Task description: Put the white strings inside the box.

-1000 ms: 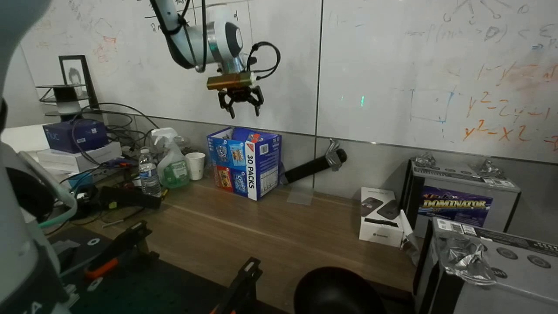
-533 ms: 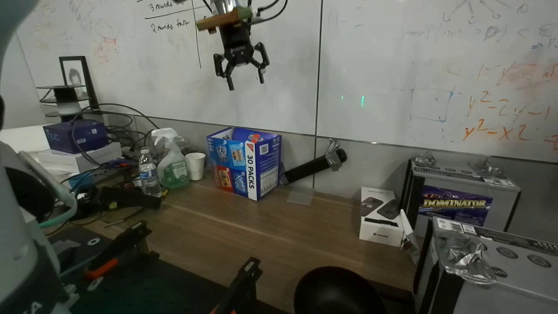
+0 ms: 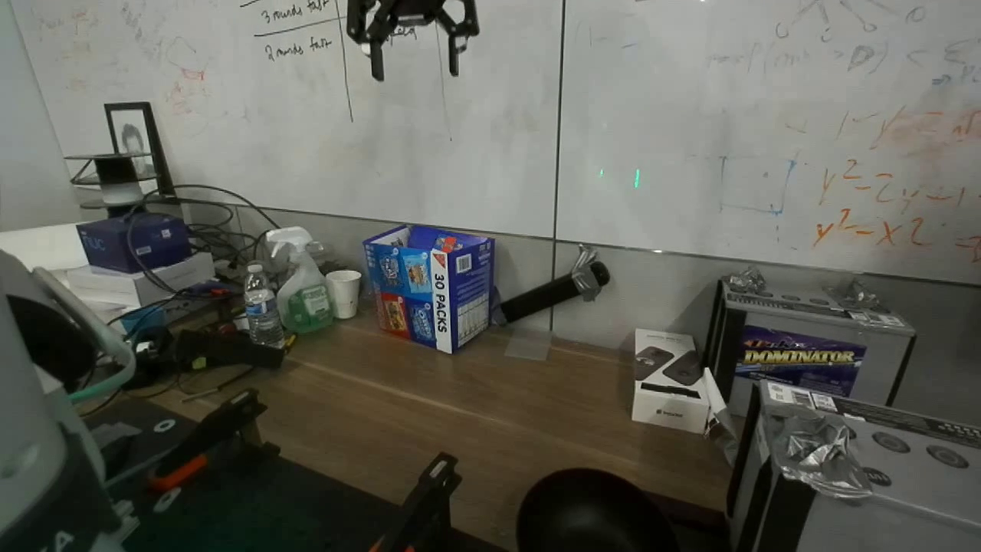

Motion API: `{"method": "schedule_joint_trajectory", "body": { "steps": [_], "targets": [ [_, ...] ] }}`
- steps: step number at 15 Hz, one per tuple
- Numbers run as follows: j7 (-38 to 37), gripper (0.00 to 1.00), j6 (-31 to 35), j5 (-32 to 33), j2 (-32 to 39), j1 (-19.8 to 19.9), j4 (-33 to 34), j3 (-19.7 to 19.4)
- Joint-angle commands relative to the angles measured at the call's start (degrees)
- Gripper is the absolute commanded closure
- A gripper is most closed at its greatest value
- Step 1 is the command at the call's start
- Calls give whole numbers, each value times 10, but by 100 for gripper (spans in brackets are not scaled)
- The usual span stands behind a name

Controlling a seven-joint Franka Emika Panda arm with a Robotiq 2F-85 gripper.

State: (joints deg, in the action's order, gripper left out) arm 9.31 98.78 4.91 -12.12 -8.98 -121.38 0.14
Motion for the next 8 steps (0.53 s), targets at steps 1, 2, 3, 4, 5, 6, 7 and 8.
{"method": "schedule_joint_trajectory", "body": {
  "steps": [1, 2, 3, 4, 5, 6, 7, 8],
  "targets": [
    [85, 0, -26, -29, -135, 31, -87, -21],
    [93, 0, -34, -30, -162, 37, -100, -29],
    [91, 0, -29, -27, -190, 43, -119, -34],
    [92, 0, -28, -31, -209, 47, -129, -42],
    [91, 0, -4, -34, -238, 50, -154, -48],
    [89, 0, 11, -37, -260, 52, -172, -53],
    [94, 0, 20, -36, -280, 51, -189, -57],
    [93, 0, 28, -35, -295, 51, -201, -60]
  ]
}}
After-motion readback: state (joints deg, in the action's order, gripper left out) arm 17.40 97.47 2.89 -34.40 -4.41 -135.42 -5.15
